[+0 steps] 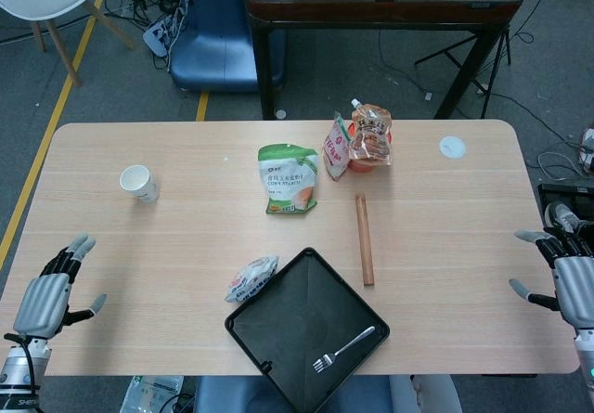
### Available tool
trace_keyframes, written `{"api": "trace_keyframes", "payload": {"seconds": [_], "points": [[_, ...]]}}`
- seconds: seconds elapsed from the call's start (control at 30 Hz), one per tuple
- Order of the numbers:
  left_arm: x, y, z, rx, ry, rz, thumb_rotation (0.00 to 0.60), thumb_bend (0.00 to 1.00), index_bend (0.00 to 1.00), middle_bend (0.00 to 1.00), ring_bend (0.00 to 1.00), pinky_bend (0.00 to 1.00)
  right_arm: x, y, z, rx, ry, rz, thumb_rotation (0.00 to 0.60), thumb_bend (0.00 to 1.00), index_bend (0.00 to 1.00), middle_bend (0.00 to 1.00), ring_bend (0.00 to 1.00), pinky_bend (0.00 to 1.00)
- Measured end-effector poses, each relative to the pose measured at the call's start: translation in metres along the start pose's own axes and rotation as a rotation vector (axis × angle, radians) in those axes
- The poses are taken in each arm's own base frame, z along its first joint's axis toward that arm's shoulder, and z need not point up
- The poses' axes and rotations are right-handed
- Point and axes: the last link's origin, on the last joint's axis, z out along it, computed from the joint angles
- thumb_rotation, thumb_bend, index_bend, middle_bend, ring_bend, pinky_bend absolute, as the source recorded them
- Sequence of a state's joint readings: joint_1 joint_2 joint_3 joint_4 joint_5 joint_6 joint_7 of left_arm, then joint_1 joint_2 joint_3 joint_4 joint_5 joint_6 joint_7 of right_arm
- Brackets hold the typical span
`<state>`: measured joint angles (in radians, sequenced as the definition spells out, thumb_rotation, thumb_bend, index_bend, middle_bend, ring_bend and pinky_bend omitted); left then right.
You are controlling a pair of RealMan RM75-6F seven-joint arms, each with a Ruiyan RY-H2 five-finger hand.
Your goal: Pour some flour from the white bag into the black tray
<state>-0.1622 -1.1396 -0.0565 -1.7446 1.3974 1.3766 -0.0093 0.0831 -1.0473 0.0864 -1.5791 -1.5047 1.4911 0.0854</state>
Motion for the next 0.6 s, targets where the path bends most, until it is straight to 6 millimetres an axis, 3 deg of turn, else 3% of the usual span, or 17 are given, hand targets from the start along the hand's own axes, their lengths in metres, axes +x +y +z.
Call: {"api": "trace_keyframes", "payload": {"seconds": [0.6], "points": [[-0.0036, 0.0052, 0.0039, -0.047, -0.018, -0.057, 0.6, 0.27, 0.07, 0.05, 0.08, 0.13, 0.0004, -0.0014, 0.0001, 0.007, 0.0, -0.002, 0.6, 0.16, 0.28, 0.33, 0.19, 0.2]]}}
